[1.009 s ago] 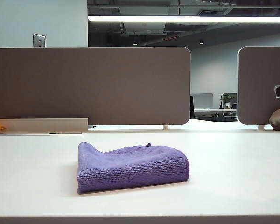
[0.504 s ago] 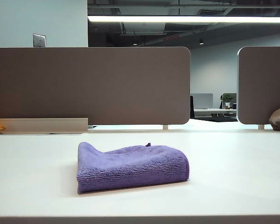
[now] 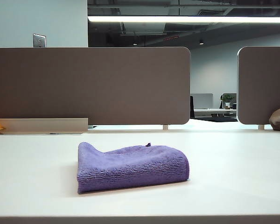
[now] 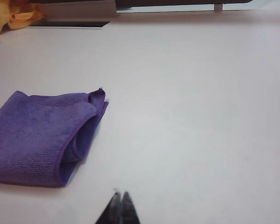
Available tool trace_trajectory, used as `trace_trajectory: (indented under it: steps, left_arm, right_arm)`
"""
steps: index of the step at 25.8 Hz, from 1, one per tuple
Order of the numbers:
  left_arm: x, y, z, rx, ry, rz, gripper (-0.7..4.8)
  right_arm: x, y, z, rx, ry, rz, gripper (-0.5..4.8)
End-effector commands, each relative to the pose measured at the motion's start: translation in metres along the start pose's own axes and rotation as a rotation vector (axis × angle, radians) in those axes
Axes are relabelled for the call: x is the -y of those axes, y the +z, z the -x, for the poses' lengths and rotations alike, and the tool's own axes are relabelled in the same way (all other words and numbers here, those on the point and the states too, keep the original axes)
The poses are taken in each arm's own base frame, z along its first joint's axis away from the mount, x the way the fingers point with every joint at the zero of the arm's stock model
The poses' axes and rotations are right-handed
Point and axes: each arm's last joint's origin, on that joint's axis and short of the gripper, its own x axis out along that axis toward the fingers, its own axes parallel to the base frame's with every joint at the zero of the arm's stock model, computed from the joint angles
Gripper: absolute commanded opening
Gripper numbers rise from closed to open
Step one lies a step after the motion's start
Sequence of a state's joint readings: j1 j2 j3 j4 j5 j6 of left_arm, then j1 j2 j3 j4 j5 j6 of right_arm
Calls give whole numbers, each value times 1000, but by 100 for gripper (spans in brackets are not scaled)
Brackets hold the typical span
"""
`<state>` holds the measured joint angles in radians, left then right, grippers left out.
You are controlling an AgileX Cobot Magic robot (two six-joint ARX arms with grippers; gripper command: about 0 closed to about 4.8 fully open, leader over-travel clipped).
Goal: Fold the bottom of the cloth upward, then fold it vertically to form a square shape.
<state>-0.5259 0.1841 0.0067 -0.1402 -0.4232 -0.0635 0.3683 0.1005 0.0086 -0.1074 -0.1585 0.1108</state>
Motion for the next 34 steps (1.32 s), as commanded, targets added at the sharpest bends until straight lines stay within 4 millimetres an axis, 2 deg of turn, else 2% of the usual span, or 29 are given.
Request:
trace_trajectory:
  steps: [1, 6, 10, 14, 16, 21, 34]
  left_arm:
    - [0, 3, 0, 28, 3, 9, -6]
    - [1, 10, 1, 90, -17, 39, -6]
    - [5, 12, 1, 109, -165, 23, -6]
    - [11, 10, 3, 108, -377, -113, -6]
    - [12, 9, 3, 107, -430, -141, -6]
    - [13, 5, 3, 64, -441, -145, -6]
    - [13, 7, 3, 80, -441, -142, -5]
  right_arm:
    - [0, 1, 0, 7, -2, 0, 0]
    - [0, 0, 0, 6, -2, 0, 0]
    - [0, 0, 0, 6, -1, 0, 0]
    - [0, 1, 0, 6, -2, 9, 0]
    - [0, 1, 0, 6, -2, 10, 0]
    - [0, 0, 0, 6, -2, 10, 0]
    - [0, 1, 0, 6, -2, 10, 0]
